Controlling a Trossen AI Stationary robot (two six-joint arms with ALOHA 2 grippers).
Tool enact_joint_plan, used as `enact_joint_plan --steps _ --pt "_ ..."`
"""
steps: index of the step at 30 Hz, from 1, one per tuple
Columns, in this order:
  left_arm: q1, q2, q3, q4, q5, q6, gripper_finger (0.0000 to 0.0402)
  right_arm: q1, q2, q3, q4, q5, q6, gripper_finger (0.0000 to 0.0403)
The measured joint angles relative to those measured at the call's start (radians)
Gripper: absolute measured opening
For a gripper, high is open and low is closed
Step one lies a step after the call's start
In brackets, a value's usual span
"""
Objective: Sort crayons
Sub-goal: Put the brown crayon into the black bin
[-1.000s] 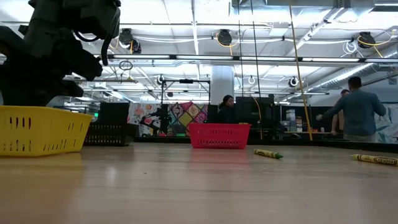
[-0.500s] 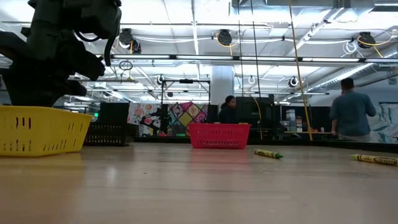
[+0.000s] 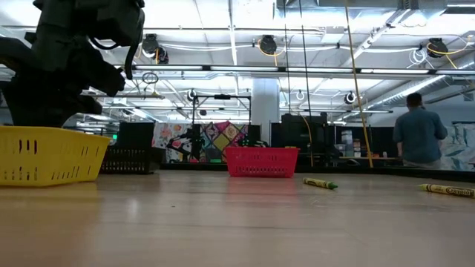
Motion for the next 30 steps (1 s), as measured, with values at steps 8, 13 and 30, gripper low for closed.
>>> enact_joint_plan --steps 8,13,30 --pt "0.0 0.0 0.0 -0.001 0.002 0.0 0.0075 0.002 0.02 -0.002 0.011 0.001 -0.006 0.0105" --pt "0.0 0.0 0.0 -0.002 0.003 0.0 0.0075 0.002 0.014 -0.084 0.131 -0.002 -0.016 0.0091" --pt "0.002 0.0 0.001 0.016 0.002 0.004 0.0075 -0.038 0.012 -0.142 0.166 -0.009 -0.034 0.0004"
